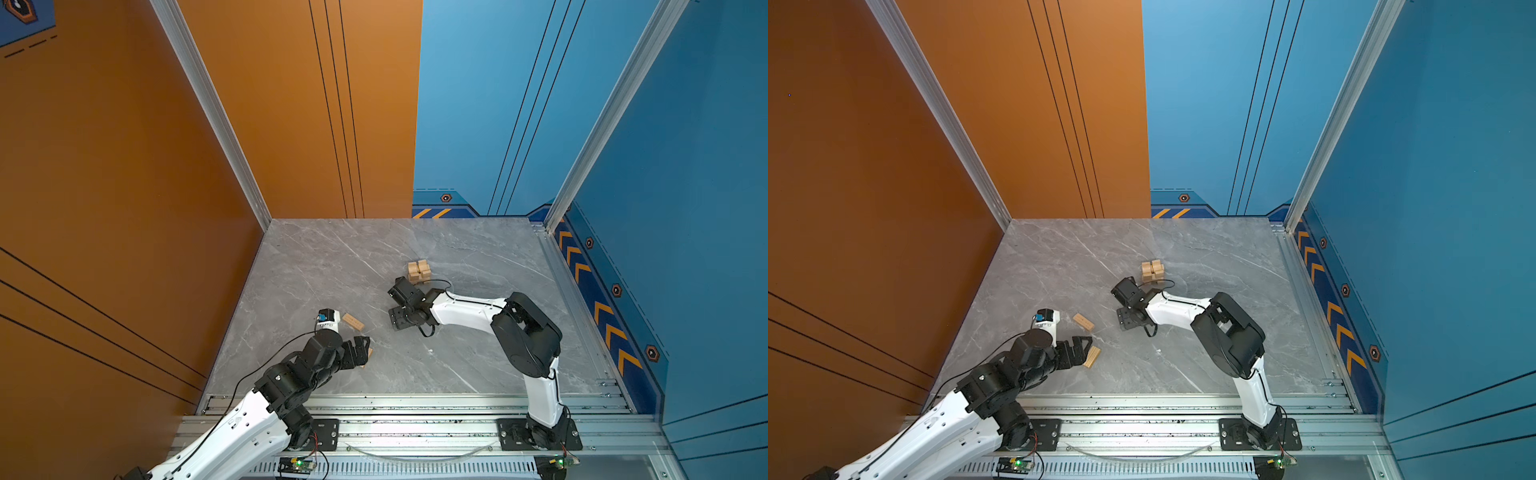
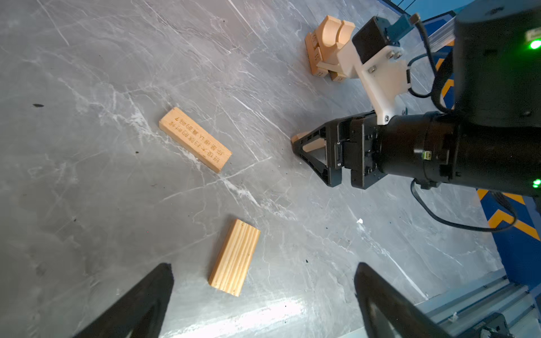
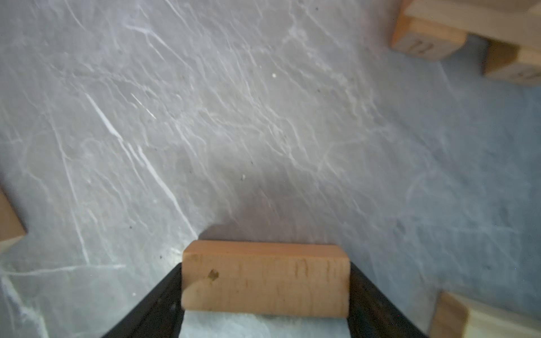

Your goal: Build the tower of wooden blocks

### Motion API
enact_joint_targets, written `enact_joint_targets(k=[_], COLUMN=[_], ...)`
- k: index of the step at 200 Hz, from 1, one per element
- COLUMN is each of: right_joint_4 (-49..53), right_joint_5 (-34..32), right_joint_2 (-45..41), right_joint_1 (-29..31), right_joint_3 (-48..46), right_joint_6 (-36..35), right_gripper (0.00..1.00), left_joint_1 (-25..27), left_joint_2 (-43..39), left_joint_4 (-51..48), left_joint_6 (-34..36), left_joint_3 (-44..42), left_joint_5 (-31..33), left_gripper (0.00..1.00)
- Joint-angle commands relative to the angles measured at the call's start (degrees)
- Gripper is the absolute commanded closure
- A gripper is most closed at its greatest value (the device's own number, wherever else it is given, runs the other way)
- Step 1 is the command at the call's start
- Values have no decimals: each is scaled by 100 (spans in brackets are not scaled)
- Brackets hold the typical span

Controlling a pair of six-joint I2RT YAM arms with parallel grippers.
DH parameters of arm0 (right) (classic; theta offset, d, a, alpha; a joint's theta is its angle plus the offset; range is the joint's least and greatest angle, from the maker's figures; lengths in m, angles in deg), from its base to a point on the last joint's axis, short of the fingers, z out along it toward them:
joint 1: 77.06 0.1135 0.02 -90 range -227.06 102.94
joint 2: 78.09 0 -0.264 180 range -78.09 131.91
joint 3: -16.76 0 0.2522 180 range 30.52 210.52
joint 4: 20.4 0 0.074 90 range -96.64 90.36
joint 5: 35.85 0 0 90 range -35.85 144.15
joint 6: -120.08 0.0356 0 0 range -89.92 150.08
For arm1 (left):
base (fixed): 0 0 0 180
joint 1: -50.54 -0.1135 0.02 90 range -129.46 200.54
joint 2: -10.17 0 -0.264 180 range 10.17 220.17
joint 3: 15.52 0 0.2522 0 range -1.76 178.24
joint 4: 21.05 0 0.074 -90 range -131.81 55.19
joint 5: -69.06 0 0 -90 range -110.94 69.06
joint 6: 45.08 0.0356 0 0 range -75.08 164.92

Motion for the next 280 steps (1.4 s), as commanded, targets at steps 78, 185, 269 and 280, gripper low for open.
enact_joint_targets(k=[78,185,269,280], right_joint_4=[146,77,379,454], right_joint_5=[477,1039,1329,1342], right_joint_2=[-301,-199,565,667], right_joint_1=[159,651,511,490], right_joint_3=[-1073,-817,373,537], right_joint_6=[734,1049,773,709], right_gripper=[7,6,6,6], left_joint_1=[527,527,529,521], left_joint_2=[-66,-458,-861,-836], left_joint_4=[-10,-123,-402,-452], left_joint_6=[50,94,-33,-21], left_joint_3=[267,127,-21,7], left_joint_5=[834,827,925,924], left_gripper=[1,1,2,2])
